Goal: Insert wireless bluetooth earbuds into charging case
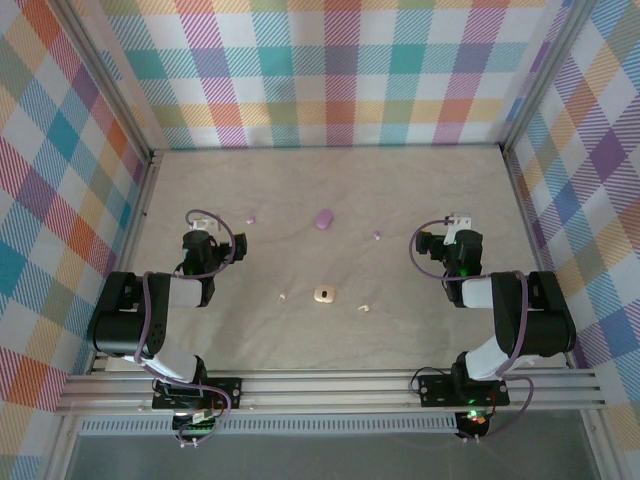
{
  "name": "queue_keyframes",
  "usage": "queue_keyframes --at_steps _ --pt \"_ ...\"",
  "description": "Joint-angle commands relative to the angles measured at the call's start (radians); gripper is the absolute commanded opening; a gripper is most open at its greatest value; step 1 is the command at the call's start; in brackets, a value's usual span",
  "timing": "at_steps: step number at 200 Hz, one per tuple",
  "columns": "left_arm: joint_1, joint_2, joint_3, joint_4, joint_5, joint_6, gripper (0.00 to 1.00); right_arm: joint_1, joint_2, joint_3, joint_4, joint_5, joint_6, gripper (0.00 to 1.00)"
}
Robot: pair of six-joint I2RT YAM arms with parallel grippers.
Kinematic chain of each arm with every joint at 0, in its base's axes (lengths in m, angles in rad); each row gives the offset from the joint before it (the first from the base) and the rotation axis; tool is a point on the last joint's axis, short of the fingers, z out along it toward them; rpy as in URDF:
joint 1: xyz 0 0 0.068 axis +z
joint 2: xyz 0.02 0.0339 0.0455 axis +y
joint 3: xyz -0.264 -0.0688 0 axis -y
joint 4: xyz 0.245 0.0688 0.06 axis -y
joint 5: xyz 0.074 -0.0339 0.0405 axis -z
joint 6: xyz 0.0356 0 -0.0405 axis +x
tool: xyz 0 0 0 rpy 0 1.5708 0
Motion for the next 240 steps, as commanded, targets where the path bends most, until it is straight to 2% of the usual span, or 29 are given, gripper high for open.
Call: queue_keyframes --at_steps 1,140,162,175,191,211,240 --pt "-0.001 0.006 -0.003 0.032 0.012 -0.008 1.00 -0.002 -0.003 0.013 0.026 -0.018 -0.010 1.00" --pt "-0.001 0.004 -0.003 0.033 0.011 -0.008 1.00 -0.002 -0.013 0.023 0.002 -0.044 -0.020 0.99" --pt "-0.004 -0.023 -0.001 0.009 -0.081 -0.045 1.00 -0.001 -0.070 0.044 -0.080 -0.062 -0.027 1.00" --pt "-0.004 -0.088 0.017 -0.074 -0.146 -0.071 1.00 -0.002 -0.124 0.064 -0.158 -0.080 -0.035 1.00" --pt "-0.004 -0.182 0.062 -0.263 -0.185 -0.110 1.00 -0.002 -0.194 0.096 -0.277 -0.109 -0.042 1.00" --pt "-0.005 -0.297 0.096 -0.434 -0.158 -0.154 1.00 -0.002 -0.267 0.146 -0.415 -0.128 0.038 1.00" --pt "-0.004 -0.448 0.168 -0.731 -0.112 -0.245 1.00 0.010 -0.304 0.265 -0.633 -0.258 0.112 0.96"
